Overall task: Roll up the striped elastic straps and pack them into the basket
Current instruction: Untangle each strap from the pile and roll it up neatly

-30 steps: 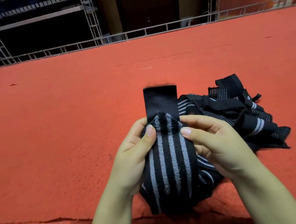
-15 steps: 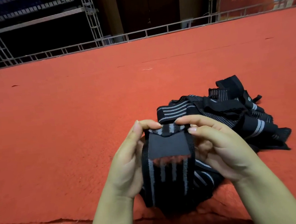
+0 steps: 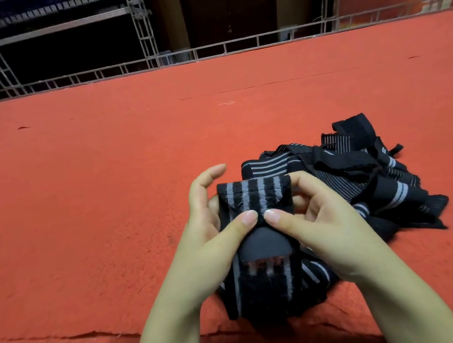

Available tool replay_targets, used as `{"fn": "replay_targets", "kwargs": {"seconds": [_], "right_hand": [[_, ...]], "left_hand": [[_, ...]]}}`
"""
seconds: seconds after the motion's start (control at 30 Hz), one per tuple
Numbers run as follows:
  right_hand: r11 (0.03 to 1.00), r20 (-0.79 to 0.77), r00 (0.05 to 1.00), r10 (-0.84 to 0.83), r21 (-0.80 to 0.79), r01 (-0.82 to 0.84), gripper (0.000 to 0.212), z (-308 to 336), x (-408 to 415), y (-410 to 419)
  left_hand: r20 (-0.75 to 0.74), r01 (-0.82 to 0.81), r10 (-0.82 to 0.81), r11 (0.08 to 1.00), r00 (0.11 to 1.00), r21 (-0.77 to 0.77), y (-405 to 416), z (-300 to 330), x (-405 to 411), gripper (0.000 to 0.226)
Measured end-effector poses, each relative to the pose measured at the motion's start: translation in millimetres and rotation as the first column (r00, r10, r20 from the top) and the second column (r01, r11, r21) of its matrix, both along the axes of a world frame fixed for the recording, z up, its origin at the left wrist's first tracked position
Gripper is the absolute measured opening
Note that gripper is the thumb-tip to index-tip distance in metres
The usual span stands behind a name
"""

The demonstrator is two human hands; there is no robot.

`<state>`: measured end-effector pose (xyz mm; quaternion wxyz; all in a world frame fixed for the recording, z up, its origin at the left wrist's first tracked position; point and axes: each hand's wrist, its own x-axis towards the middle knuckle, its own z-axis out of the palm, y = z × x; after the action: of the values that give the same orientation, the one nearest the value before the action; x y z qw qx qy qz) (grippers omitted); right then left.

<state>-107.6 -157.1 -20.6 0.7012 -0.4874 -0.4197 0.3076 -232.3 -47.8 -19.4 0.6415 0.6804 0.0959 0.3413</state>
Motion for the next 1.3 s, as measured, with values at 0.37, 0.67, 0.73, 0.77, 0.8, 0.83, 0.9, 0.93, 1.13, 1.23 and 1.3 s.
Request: {"fn": "replay_targets", "kwargs": {"seconds": [0.37,0.67,0.73,0.77,0.8,0.83,0.9,0.93,1.13,1.23,1.3], "right_hand": [[0.954,0.153,0.943,-0.297,0.101,0.284,0.026,-8,-8,12],[0.973,0.201,0.952,-0.232,0.042,0.228,0.030,16,-3,-3],[0.962,0.201,0.941,-0.271,0.082,0.260,0.026,14,-3,-2],[0.956,0.188,0.938,-0.292,0.097,0.279,0.025,14,-3,-1],[0.947,0.168,0.933,-0.318,0.109,0.303,0.024,12,-1,0],[0.937,0.150,0.927,-0.343,0.125,0.327,0.024,12,2,0],[0.914,0.134,0.909,-0.394,0.159,0.372,0.025,11,7,1],[0.908,0.143,0.902,-0.408,0.168,0.384,0.025,11,8,1],[0.926,0.268,0.890,-0.370,0.180,0.331,0.029,8,4,1],[0.956,0.321,0.902,-0.288,0.151,0.252,0.029,9,5,0],[0.972,0.361,0.903,-0.234,0.115,0.206,0.027,10,4,0]], "left_hand": [[-0.144,-0.077,0.093,0.991,0.985,0.113,-4,-7,3,0.043],[-0.084,0.058,-0.059,0.998,0.995,-0.012,-5,-9,1,0.035],[-0.052,0.078,-0.083,0.992,0.995,-0.098,-6,-9,2,0.033],[-0.042,0.085,-0.091,0.988,0.995,-0.132,-7,-9,2,0.033],[-0.039,0.099,-0.106,0.983,0.994,-0.154,-8,-9,2,0.034],[-0.042,0.121,-0.129,0.979,0.991,-0.165,-10,-10,2,0.036],[-0.050,0.156,-0.166,0.974,0.985,-0.165,-14,-11,2,0.039],[-0.052,0.155,-0.165,0.974,0.985,-0.165,-16,-12,3,0.040],[-0.026,0.084,-0.091,0.977,0.996,-0.196,-14,-9,5,0.037],[-0.018,0.061,-0.066,0.974,0.998,-0.216,-12,-7,4,0.038],[-0.033,0.032,-0.039,0.981,0.999,-0.192,-12,-6,5,0.040]]}}
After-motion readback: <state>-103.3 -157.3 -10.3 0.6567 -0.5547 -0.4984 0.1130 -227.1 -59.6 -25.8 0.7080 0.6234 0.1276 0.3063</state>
